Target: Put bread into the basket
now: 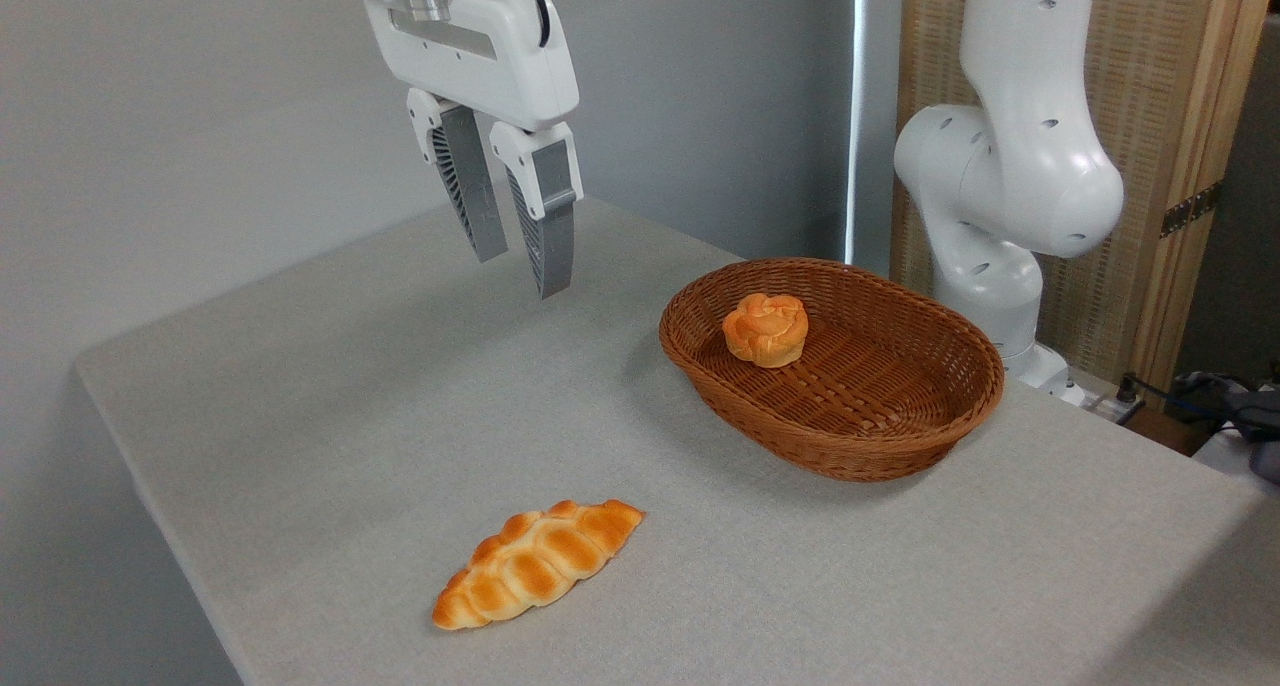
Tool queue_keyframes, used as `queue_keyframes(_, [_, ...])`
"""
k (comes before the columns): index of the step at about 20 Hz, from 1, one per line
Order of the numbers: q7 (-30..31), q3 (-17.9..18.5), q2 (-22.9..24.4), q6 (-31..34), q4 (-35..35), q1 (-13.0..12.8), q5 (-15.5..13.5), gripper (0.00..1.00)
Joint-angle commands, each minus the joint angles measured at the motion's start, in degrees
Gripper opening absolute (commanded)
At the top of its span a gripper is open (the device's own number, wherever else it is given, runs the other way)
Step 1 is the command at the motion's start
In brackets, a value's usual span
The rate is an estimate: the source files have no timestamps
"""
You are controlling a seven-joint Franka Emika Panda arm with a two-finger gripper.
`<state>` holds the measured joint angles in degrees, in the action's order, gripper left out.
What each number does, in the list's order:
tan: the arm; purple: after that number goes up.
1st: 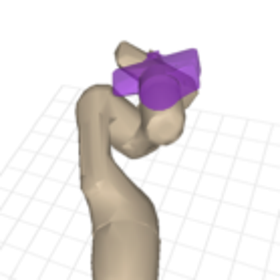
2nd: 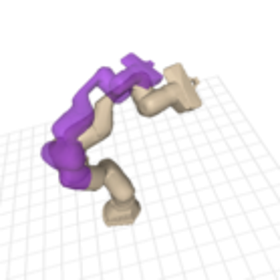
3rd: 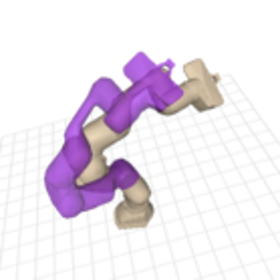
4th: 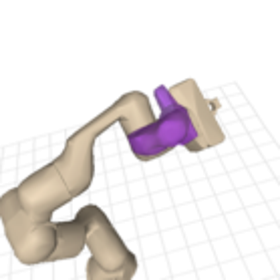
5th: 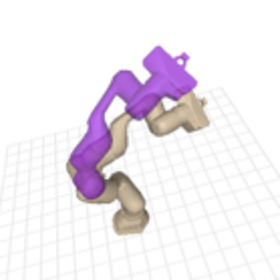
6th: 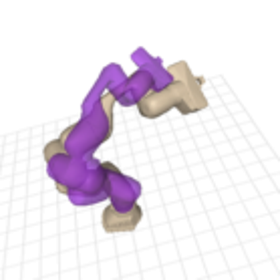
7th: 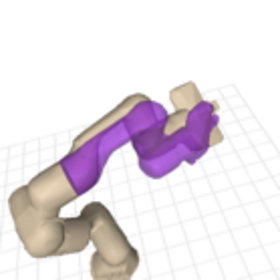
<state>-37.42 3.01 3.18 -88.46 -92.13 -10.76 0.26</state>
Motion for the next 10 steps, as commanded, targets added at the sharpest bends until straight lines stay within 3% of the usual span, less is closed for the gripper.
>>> queue_keyframes(1, [2.0, -0.3, -0.5, 0.0, 1.2, 0.3, 0.6, 1.00])
queue_keyframes(3, [2.0, -0.3, -0.6, 0.0, 1.1, 0.6, 0.5, 1.00])
queue_keyframes(8, [2.0, -3.4, -0.9, -0.4, 1.1, 5.3, 0.3, 1.00])
queue_keyframes(10, [1.9, -3.5, -1.0, -0.4, 1.1, 5.3, 0.5, 1.00])
